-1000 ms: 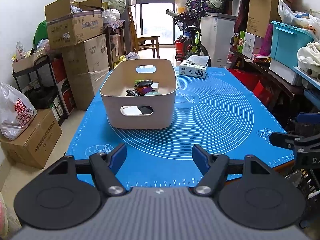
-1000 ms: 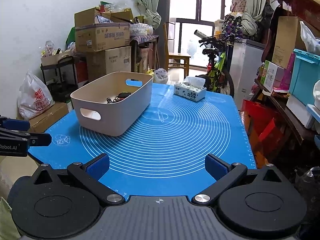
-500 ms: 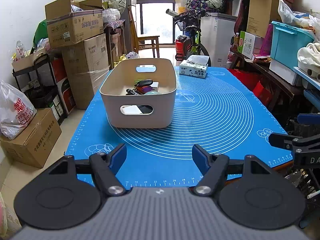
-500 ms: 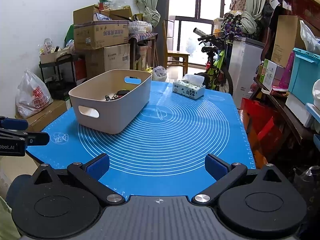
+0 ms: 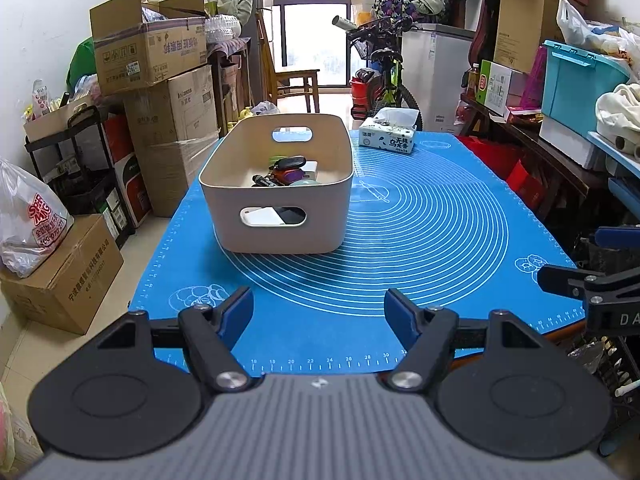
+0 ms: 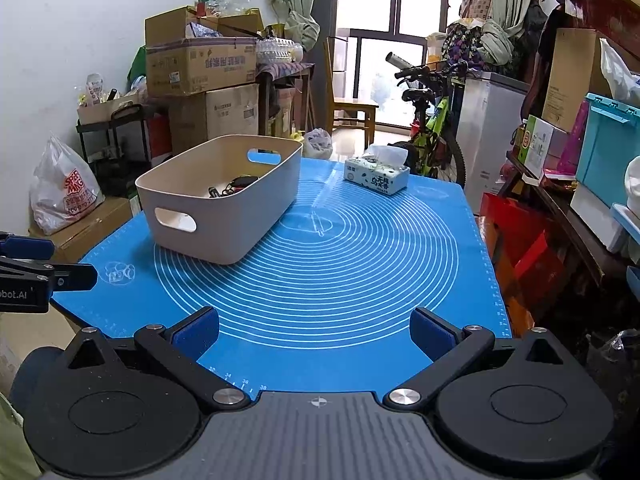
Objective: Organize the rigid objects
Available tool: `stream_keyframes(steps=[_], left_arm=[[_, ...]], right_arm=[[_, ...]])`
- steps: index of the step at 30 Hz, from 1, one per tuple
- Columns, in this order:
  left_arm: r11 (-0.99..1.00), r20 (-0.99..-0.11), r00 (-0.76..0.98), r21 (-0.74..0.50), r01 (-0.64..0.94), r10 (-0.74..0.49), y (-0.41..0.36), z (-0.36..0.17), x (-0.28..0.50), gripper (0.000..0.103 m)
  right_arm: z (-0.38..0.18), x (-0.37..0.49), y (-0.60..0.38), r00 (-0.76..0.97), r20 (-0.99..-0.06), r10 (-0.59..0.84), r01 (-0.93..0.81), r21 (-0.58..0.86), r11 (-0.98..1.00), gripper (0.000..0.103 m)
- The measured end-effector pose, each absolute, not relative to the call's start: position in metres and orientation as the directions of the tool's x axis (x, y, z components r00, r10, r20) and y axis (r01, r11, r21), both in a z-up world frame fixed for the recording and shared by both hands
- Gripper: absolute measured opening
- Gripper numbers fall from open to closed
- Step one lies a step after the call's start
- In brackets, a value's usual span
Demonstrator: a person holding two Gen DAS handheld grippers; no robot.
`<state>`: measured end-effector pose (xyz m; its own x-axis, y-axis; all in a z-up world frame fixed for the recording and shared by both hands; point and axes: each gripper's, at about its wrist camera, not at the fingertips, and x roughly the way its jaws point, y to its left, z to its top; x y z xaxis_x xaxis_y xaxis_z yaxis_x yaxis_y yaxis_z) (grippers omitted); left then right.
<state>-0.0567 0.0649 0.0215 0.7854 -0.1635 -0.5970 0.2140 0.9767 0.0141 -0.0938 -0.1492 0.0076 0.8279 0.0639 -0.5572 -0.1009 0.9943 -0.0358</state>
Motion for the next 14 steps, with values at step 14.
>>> stream_keyframes(steps=[14], left_arm=[[0.98, -0.608, 0.779, 0.004, 0.201, -0.157, 0.0676, 0.0133, -0.0575, 0.073]], right_arm=[[0.0047, -0.0937, -0.1493, 0.821, -0.567, 0.063, -0.103, -0.037, 0.994, 0.101]])
